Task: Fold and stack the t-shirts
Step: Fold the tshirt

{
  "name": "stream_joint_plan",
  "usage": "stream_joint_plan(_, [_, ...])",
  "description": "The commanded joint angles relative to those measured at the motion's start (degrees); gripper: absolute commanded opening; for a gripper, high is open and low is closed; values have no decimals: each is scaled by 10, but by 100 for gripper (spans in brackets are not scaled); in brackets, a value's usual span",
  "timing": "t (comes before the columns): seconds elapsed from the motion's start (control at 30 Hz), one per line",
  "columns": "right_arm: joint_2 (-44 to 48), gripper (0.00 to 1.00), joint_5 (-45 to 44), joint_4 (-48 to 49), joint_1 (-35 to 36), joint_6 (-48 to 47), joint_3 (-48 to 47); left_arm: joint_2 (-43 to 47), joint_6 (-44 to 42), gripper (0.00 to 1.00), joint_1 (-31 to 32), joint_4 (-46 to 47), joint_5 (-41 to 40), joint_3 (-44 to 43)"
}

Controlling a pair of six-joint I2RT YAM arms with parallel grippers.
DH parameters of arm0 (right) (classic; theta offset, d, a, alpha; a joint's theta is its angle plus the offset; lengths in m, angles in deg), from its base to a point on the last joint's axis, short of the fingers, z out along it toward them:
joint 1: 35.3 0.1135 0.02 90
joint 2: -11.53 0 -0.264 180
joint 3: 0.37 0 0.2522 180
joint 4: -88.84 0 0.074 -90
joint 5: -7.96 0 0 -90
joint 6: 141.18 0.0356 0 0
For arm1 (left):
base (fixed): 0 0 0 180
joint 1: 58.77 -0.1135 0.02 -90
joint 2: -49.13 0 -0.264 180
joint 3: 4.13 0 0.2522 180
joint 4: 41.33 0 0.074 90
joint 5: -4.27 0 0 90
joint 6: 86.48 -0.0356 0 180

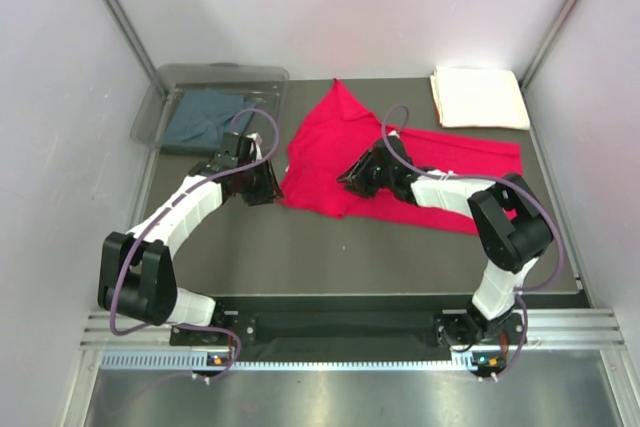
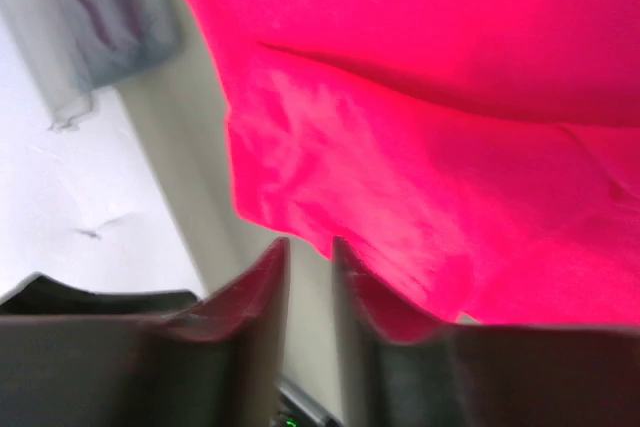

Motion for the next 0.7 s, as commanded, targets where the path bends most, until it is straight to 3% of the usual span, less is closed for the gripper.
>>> stream_joint_plan(0.0, [38,40,6,-66,26,-52,-19,12,12,43,-3,16,16,14])
stream_joint_plan(0.23, [84,55,-17,-32,58,-6,92,-9,29,44,-3,37,33,22])
stream_joint_plan(0.6, [16,55,10,65,53,33,112,-17,15,41,-3,12,27,-4])
stream_joint_plan(0.67, [7,50,15,81,52,42,117,-16,15,41,-3,12,25,-3])
